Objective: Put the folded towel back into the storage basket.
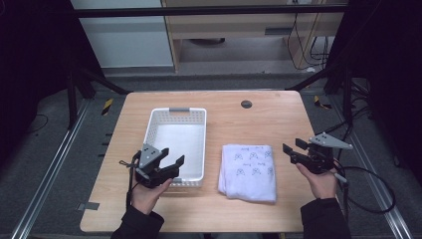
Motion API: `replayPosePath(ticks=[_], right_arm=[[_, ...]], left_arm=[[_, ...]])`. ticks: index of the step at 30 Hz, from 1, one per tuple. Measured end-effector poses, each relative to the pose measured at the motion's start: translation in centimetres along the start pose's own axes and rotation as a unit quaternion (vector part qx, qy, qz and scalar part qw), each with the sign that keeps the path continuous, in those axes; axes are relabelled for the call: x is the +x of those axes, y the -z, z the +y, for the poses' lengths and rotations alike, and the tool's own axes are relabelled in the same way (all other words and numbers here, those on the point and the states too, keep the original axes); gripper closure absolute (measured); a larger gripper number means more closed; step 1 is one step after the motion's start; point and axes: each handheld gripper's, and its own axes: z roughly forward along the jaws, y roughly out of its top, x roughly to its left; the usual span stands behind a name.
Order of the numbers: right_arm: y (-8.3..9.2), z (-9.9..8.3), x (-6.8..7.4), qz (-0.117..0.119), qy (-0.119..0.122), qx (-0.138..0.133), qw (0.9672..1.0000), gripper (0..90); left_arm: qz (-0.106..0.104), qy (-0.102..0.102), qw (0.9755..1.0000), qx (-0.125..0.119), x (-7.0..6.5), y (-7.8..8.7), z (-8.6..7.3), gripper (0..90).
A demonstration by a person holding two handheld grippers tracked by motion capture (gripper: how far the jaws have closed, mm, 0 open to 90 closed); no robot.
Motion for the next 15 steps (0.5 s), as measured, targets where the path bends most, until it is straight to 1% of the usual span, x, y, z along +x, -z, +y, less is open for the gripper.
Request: replayPosePath(ticks=[4, 13, 15], right_arm=[[-0.3, 0.6, 0.3, 0.003, 0.004, -0.002, 1.0000, 45.7], [-1.3, 1.1, 0.6, 0.009, 0.007, 0.003, 0.9999, 45.6], [-1.6, 1.1, 0.6, 0.012, 0.004, 0.003, 0.9999, 45.4]], left_arm=[[-0.010, -0.007, 0.9999, 0.001, -1.2, -0.7, 0.3, 37.7], [-0.032, -0.020, 0.9993, 0.007, -3.7, -2.0, 0.8, 38.5], [-0.036, -0.023, 0.9991, 0.007, -4.2, -2.3, 0.9, 38.5]])
